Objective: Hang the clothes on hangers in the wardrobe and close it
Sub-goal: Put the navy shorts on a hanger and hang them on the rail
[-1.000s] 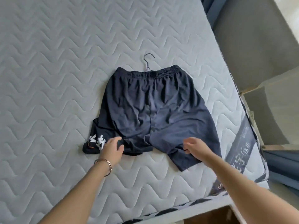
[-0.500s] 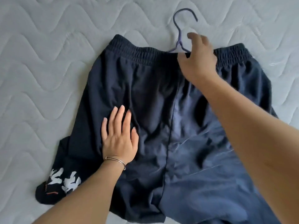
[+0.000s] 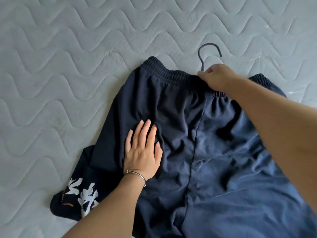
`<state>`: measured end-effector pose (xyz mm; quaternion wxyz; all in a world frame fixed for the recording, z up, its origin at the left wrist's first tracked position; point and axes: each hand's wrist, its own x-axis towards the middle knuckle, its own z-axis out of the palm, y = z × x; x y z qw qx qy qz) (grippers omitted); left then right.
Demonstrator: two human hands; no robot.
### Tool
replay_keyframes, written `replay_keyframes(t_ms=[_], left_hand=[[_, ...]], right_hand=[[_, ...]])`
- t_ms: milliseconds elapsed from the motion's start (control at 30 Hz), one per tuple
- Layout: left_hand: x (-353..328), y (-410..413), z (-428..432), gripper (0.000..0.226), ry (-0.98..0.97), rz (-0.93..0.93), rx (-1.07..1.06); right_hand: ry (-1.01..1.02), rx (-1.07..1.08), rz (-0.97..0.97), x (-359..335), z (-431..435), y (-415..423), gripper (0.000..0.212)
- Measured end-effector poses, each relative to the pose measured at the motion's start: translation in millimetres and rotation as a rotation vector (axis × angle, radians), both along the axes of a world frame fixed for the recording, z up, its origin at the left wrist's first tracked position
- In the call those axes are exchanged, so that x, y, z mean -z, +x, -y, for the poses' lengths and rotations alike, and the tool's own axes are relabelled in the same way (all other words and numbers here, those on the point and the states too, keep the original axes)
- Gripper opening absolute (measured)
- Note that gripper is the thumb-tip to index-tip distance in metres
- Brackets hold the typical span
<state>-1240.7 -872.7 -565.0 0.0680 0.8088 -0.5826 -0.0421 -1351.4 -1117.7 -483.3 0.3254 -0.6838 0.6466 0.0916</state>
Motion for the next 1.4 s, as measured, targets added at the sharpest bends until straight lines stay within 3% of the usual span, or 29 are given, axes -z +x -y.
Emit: replay_keyframes(t_ms=[200,400,467,567,700,800,900,1033,1067,1167,1200,1300,1400], left_hand=[[3,-1,0,0.049,-0.04,-0.01,0.014],[-21,8,-5,0.056,0.158,-0.184,0.082],[-38,12,-17,0.05,0.262,-0.316,0.103],[-85,5,-47,0.048,0.281,-0.633,-0.068],[-188,-11,-60,0.049,-0.031,-1.087,-0.288],[-287,-8,-48,0.058,-0.235,-1.283,-0.362],[-378,2,-46,0.07,-0.252,-1.22,-0.298],[-472,13,-71,0.024,-0.081,-1.14,-0.184],[-496,16,-80,0.026,-0.082,-1.122,-0.153],[-560,22,-104,0.061,-0.166,-0.966,-0.018],[-579,24,-113,0.062,-0.199,-0.908,0.022],[-628,28,-140,0.03,-0.304,-0.839,0.121],[-668,31,-176,0.023,-0.394,-0.851,0.115]], right_hand=[[-0.084,0.156,0.229,-41,-20,-6,0.035],[-0.385,0.09,0.297,-137,-66,-28,0.027],[-0.372,0.093,0.41,-167,-87,-35,0.028],[-0.326,0.061,0.44,-210,-124,-44,0.023],[-0.275,0.089,0.535,-274,-176,-43,0.024],[-0.22,0.123,0.619,-334,-209,-34,0.02],[-0.113,0.142,0.734,-400,-243,-26,0.015],[0.068,0.143,0.961,-479,-295,-13,0.011],[0.088,0.13,1.013,-498,-307,-10,0.011],[0.066,0.102,1.137,-551,-332,0,0.01],[0.049,0.1,1.183,-567,-338,3,0.013],[0.046,0.108,1.31,-607,-354,12,0.021],[0.016,0.003,1.249,-630,-368,20,0.025]])
